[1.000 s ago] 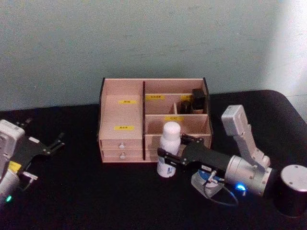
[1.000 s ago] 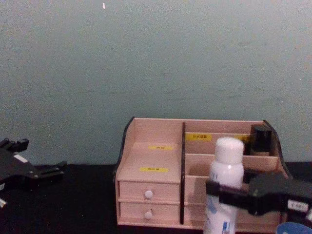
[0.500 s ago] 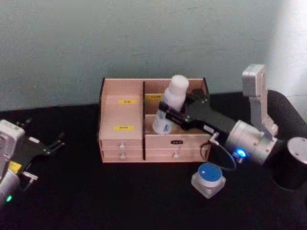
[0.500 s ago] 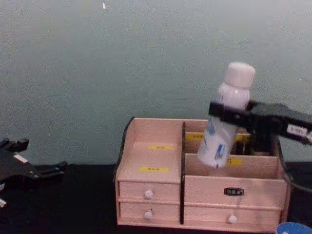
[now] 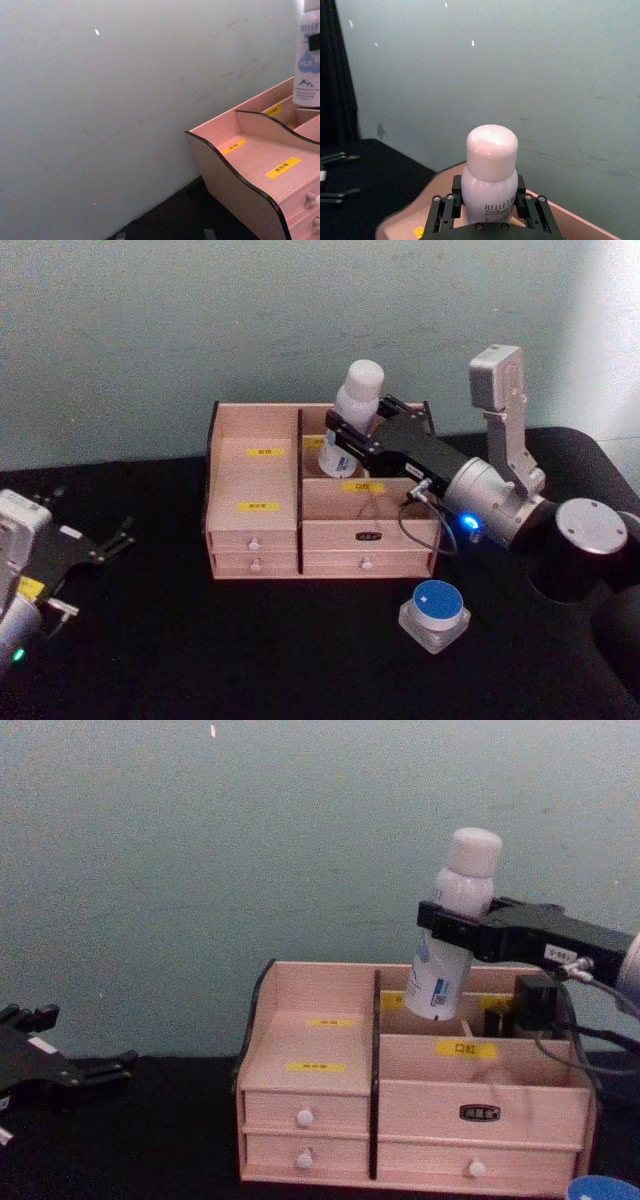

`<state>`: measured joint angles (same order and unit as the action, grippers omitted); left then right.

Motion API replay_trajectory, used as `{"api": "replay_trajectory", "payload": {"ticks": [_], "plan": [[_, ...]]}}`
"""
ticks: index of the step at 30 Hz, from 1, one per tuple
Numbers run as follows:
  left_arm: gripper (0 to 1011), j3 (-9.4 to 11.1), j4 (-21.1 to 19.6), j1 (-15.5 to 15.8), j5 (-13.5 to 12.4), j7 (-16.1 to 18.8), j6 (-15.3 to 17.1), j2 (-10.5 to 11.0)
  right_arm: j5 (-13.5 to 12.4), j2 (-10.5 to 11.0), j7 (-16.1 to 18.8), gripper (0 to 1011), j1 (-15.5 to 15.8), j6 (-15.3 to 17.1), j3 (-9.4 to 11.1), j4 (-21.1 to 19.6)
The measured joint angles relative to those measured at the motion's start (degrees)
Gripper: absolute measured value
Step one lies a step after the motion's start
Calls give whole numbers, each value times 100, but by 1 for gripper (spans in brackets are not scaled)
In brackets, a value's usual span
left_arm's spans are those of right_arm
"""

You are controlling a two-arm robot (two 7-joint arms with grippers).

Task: Pick up the facial cleanser and watermelon frost from the table and place them into the tiered storage box.

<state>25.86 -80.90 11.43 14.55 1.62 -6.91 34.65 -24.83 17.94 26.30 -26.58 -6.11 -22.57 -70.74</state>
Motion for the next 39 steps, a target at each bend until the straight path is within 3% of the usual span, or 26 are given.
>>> {"api": "replay_trajectory", "payload": {"ticks": [8, 17, 39], "plan": [[1001, 0, 0, 0, 0, 0, 0, 0, 340, -212, -155, 594, -266, -65, -5, 488], [1001, 0, 0, 0, 0, 0, 0, 0, 544, -375, -175, 594, -433, -99, 40, 877], [1001, 0, 0, 0, 0, 0, 0, 0, 885, -553, -159, 594, -601, 143, 90, 1360]]}}
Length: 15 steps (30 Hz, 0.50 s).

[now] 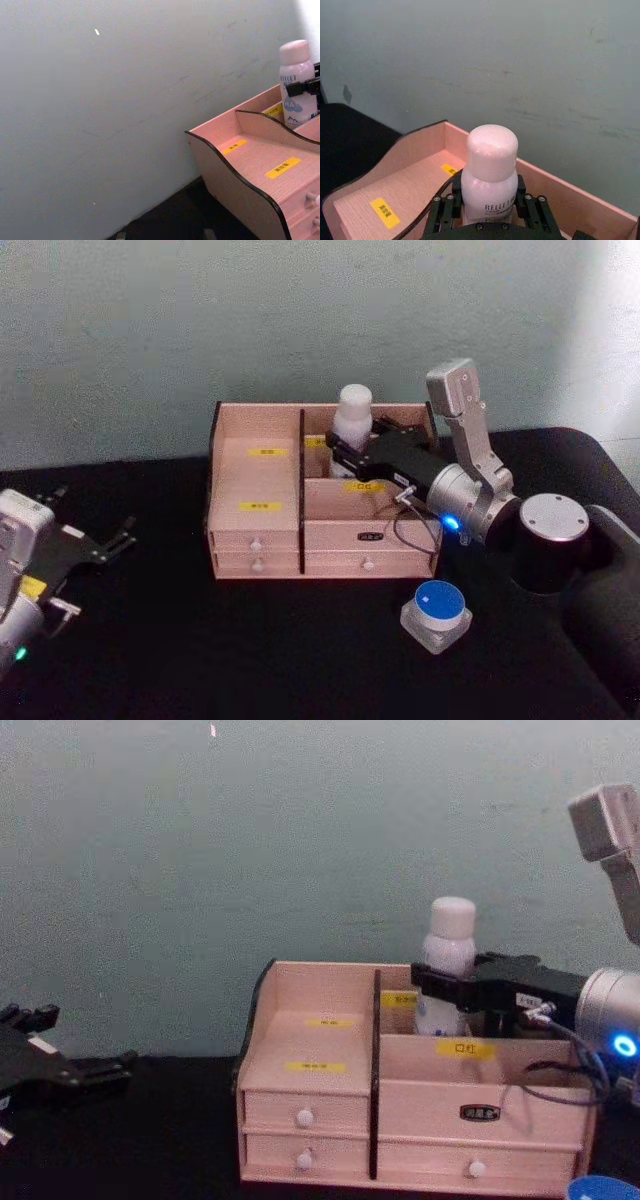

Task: Pick up the facial cleanser and watermelon frost from the table and place them into the tiered storage box.

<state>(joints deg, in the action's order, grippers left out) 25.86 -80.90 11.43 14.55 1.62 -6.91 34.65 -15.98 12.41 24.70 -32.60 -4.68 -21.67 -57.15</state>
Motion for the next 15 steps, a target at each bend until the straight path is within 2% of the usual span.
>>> {"api": "replay_trajectory", "payload": {"ticks": [15], "plan": [[1001, 0, 0, 0, 0, 0, 0, 0, 155, -51, 25, 594, -50, 194, -24, 142]]}}
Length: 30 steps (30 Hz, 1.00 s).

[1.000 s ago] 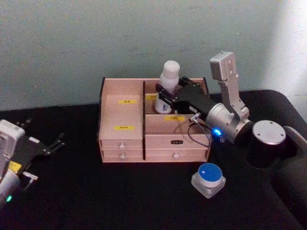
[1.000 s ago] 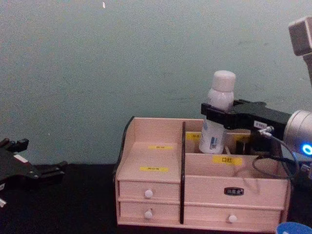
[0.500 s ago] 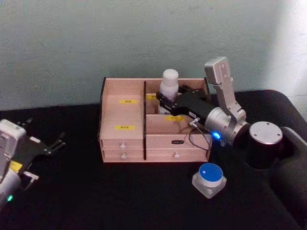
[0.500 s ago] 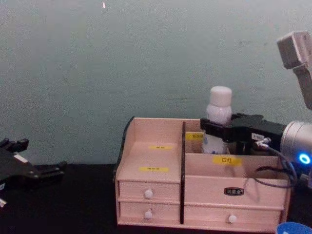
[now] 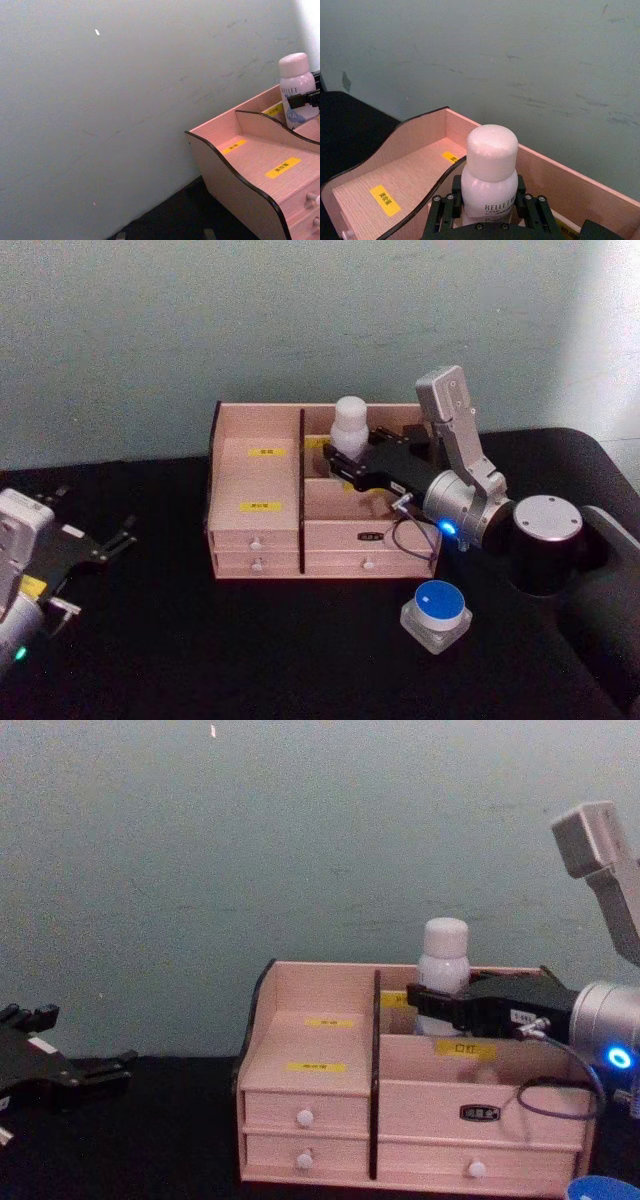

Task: Pick up the facial cleanser and watermelon frost from the table and place them into the tiered storage box.

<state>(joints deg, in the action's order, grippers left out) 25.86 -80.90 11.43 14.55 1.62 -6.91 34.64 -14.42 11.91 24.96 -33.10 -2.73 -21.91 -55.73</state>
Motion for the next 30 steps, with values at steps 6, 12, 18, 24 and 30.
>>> {"api": "replay_trajectory", "payload": {"ticks": [6, 12, 18, 24, 30], "plan": [[1001, 0, 0, 0, 0, 0, 0, 0, 9, -1, -4, 594, 0, 5, -2, 0], [1001, 0, 0, 0, 0, 0, 0, 0, 7, 0, -4, 594, 0, 2, -2, -1], [1001, 0, 0, 0, 0, 0, 0, 0, -2, 1, -1, 613, 0, -2, -2, -3], [1001, 0, 0, 0, 0, 0, 0, 0, -6, 4, 0, 772, 2, -7, -2, -8], [1002, 0, 0, 0, 0, 0, 0, 0, -10, 5, 0, 934, 5, -10, -2, -10]]}}
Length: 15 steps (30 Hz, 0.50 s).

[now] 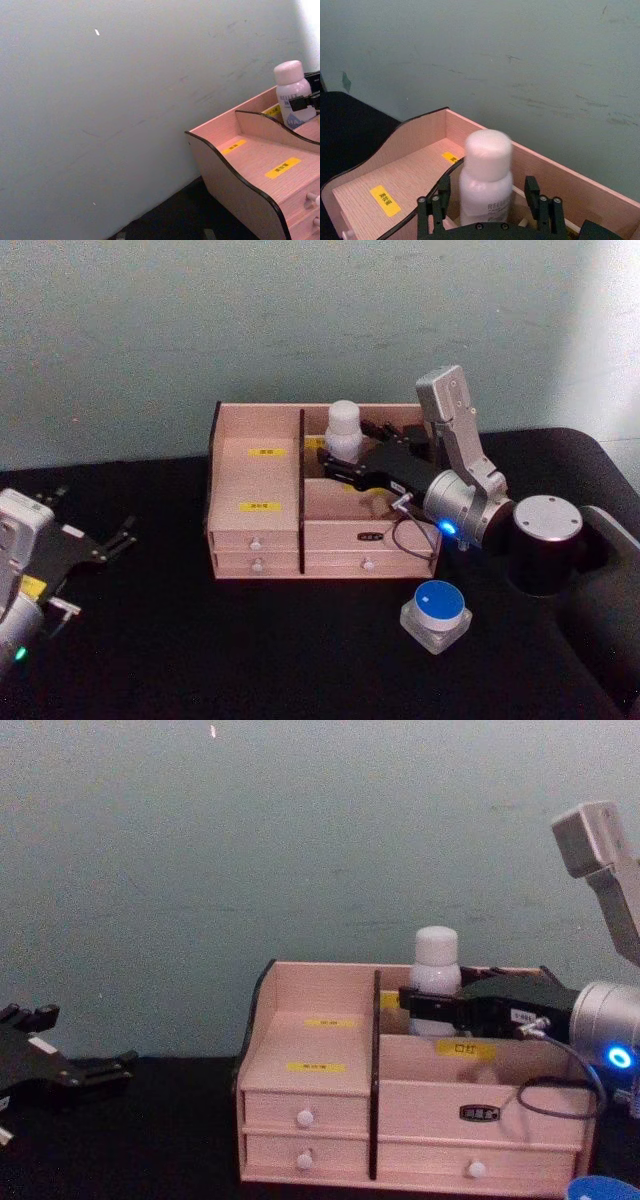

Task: Pick up the facial cleanser and watermelon frost from the table and place them into the tiered storage box.

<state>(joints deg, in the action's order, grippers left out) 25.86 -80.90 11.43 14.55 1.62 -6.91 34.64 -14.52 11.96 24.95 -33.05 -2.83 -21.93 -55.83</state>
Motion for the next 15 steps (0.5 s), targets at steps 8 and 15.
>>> {"api": "replay_trajectory", "payload": {"ticks": [8, 15], "plan": [[1001, 0, 0, 0, 0, 0, 0, 0, -6, 0, 0, 1002, 0, 0, 0, 0], [1001, 0, 0, 0, 0, 0, 0, 0, -5, 51, 0, 1003, 90, -6, 31, -191]]}}
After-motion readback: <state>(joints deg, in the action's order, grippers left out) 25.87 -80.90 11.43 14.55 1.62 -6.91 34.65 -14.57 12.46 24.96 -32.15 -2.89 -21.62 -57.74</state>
